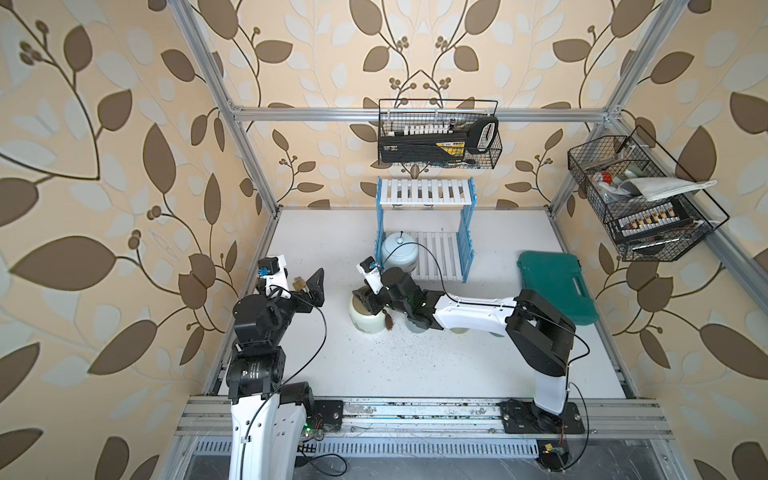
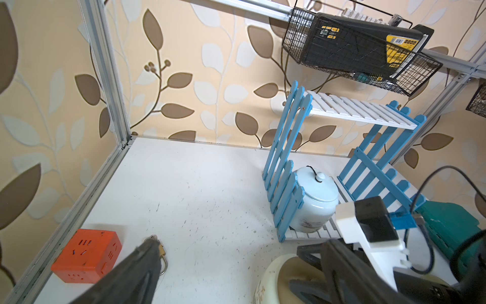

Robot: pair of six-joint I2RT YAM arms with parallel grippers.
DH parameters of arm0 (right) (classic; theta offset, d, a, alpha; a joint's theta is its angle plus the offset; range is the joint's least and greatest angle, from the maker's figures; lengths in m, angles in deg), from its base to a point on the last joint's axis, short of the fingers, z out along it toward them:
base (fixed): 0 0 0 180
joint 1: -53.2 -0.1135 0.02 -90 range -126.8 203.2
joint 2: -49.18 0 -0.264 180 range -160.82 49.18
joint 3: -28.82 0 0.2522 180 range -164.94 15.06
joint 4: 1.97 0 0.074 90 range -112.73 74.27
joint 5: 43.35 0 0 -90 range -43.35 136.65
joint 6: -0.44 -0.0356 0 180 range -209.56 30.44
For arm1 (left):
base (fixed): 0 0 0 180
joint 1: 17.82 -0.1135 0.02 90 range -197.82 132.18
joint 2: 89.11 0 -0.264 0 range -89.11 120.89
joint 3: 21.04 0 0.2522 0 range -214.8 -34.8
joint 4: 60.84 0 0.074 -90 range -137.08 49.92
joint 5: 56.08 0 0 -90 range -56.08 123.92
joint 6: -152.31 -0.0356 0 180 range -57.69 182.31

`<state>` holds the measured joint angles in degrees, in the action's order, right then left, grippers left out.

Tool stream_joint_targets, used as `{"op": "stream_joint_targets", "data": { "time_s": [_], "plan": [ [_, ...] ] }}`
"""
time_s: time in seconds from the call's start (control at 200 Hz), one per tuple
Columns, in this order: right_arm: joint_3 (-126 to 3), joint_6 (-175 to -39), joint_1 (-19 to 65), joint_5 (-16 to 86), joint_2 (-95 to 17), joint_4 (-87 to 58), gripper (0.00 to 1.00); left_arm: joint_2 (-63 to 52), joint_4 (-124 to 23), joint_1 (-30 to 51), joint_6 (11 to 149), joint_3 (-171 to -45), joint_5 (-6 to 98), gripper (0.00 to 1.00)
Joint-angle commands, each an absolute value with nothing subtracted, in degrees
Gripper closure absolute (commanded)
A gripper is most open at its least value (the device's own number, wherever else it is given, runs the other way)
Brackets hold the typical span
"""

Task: Remove the tea canisters from the shelf
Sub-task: Place the tea canister at the center of the board, then pick up the tea canister from the shelf.

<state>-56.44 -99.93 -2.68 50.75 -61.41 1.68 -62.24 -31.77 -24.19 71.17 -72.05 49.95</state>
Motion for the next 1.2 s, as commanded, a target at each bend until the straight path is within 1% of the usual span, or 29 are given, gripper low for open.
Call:
{"op": "stream_joint_targets", "data": {
  "time_s": [0.0, 0.04, 0.205, 0.285, 0.355, 0.47, 0.595, 0.705, 0.8, 0.92, 1.195],
  "plan": [
    [-56.6, -100.2, -3.0, 51.4, -57.9, 2.3, 0.42, -62.9, -34.2, -24.1, 70.2, -72.1, 51.9, 0.01],
    [-56.5, -100.2, -3.1, 51.6, -57.2, 1.8, 0.38, -62.8, -34.4, -24.3, 70.1, -71.9, 52.9, 0.01],
    [-54.0, -100.1, -3.0, 53.6, -52.4, -0.1, 0.29, -62.6, -33.9, -23.8, 69.7, -71.8, 53.1, 0.01],
    [-52.6, -99.5, -3.0, 54.4, -50.4, -0.7, 0.26, -62.3, -34.2, -23.6, 69.6, -72.0, 53.6, 0.01],
    [-52.3, -99.4, -3.0, 56.2, -48.4, -4.2, 0.24, -61.1, -34.3, -23.4, 69.3, -72.3, 53.1, 0.01],
    [-49.8, -99.2, -2.7, 58.5, -44.5, -6.2, 0.18, -60.3, -33.0, -21.4, 65.6, -73.9, 54.4, 0.01],
    [-48.8, -98.4, -2.1, 60.8, -41.2, -9.1, 0.1, -57.0, -31.8, -20.2, 65.1, -76.7, 55.8, 0.01],
    [-47.2, -98.6, -1.1, 61.7, -38.1, -10.5, 0.07, -54.5, -31.0, -18.4, 63.8, -79.3, 57.4, 0.01],
    [-45.6, -98.6, -0.2, 62.1, -35.2, -11.0, 0.02, -51.7, -30.5, -17.5, 63.2, -81.4, 58.0, 0.01],
    [-42.8, -99.1, 1.6, 61.1, -30.7, -11.9, 0.01, -45.6, -28.9, -16.5, 63.1, -85.3, 59.7, 0.01],
    [-36.9, -97.3, 6.1, 62.3, -19.4, -15.7, 0.01, -35.2, -26.7, -11.1, 60.5, -93.9, 61.2, 0.01]
  ]
}}
